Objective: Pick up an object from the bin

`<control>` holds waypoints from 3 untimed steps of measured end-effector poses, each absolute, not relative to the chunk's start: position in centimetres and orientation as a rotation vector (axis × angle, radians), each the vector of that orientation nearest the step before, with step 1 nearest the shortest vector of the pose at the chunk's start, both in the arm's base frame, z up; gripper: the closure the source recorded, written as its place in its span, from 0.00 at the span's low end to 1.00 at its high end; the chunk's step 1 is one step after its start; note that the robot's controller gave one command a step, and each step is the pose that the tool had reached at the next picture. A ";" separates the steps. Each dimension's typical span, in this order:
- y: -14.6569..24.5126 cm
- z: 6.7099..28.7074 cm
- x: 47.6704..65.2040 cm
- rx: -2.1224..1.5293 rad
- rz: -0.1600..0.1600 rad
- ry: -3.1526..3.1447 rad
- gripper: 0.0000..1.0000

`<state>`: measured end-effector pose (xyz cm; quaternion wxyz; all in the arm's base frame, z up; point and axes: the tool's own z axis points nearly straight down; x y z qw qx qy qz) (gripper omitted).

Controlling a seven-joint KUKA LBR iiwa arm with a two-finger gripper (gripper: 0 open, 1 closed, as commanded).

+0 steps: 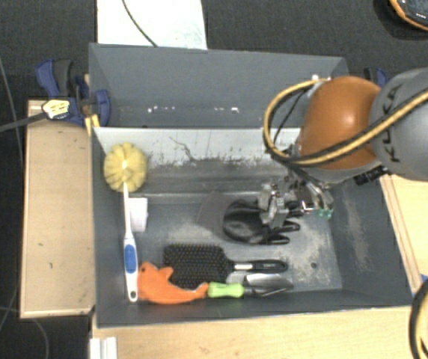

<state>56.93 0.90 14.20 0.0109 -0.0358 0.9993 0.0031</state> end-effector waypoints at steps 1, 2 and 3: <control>2.5 7.3 56.3 0.284 0.017 3.098 0.00; 2.6 7.2 56.2 0.284 0.017 3.098 1.00; 2.6 7.2 56.2 0.284 0.017 3.098 1.00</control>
Offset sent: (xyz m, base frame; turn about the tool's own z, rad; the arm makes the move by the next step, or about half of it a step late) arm 0.0000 0.0000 0.0000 0.0000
